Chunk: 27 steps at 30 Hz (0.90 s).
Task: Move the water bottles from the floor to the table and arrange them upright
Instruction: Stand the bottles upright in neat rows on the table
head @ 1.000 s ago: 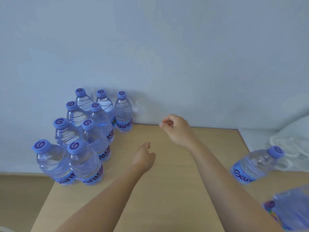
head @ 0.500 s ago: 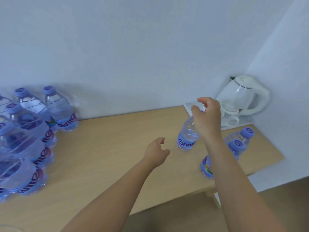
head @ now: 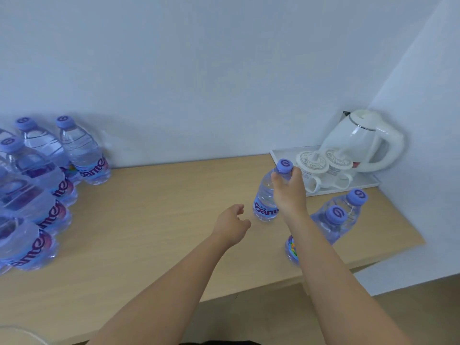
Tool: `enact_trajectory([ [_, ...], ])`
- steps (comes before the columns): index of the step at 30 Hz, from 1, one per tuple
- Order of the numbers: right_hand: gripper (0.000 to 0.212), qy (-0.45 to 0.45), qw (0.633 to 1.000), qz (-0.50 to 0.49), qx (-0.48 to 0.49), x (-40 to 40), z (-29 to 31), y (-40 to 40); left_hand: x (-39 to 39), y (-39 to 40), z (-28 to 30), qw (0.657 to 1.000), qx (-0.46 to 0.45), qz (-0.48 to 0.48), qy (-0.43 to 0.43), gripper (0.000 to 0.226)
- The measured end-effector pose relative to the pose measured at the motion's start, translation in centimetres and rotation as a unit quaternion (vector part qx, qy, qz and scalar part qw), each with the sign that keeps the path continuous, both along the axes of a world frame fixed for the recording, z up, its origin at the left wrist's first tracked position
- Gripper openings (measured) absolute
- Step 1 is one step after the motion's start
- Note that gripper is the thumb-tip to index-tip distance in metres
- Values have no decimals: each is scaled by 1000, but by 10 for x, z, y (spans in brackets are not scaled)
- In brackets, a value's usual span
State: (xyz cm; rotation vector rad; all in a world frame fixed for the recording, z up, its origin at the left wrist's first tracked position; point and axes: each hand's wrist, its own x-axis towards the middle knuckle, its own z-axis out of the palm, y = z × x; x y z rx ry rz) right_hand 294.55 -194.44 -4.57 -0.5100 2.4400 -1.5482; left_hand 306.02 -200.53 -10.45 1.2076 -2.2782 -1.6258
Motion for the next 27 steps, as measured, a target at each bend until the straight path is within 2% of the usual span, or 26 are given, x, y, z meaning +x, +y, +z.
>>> enact_trajectory([
  [11,32,47,999,9,8,-1,-5,-5,12,-3,-2,998,35,61,7,53],
  [19,25,114,992,56,24,19,-3,-19,41,-13,0,993,38,112,13,51],
  [27,23,51,987,152,-31,86,5,-70,115,-53,-5,977,63,204,11,51],
])
